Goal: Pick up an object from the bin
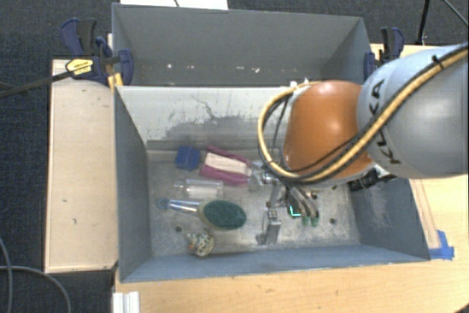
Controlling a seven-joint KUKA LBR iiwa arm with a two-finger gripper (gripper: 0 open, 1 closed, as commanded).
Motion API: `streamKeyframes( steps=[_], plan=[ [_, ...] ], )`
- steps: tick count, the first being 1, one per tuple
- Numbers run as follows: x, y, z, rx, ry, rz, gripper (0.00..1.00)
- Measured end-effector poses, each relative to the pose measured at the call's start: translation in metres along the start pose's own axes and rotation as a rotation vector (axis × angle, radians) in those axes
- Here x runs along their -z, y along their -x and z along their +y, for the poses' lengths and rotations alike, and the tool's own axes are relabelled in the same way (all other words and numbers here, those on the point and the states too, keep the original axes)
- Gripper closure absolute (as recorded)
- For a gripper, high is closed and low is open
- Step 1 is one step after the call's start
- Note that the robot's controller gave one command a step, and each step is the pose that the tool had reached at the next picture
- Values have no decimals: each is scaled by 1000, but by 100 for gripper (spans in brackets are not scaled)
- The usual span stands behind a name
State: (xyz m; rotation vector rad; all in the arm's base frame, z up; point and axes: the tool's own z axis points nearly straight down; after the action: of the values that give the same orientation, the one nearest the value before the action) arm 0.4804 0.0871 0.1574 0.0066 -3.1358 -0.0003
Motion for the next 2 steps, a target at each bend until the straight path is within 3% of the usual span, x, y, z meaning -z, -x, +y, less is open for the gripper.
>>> streamKeyframes(
  steps=[1, 2],
  plan=[
    [-88, 41, 89, -48, 4, -17, 0],
    [-55, 54, 125, -71, 4, -10, 0]
  ],
)
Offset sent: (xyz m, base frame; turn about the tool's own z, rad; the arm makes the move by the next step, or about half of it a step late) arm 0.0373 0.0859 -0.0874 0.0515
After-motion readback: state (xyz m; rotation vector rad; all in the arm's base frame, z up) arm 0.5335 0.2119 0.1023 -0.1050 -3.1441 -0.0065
